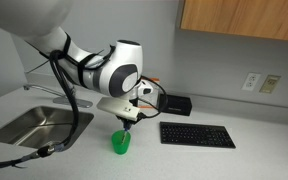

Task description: Take the pen out of the cup and put it on the counter

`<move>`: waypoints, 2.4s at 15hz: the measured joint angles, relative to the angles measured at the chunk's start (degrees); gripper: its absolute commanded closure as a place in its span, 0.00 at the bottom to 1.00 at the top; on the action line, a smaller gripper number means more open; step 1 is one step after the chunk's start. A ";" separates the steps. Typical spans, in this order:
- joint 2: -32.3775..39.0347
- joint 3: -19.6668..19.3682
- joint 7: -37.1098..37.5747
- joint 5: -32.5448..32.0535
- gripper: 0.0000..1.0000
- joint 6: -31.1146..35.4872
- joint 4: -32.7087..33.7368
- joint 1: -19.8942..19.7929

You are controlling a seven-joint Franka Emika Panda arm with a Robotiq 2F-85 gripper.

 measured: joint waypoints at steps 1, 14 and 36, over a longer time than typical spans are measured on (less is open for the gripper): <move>-0.98 0.03 0.00 -0.18 0.96 0.06 -0.45 0.00; -15.54 7.89 1.53 -0.27 0.96 -0.11 -6.56 4.93; 27.17 5.16 10.43 -4.51 0.00 -11.60 26.50 4.78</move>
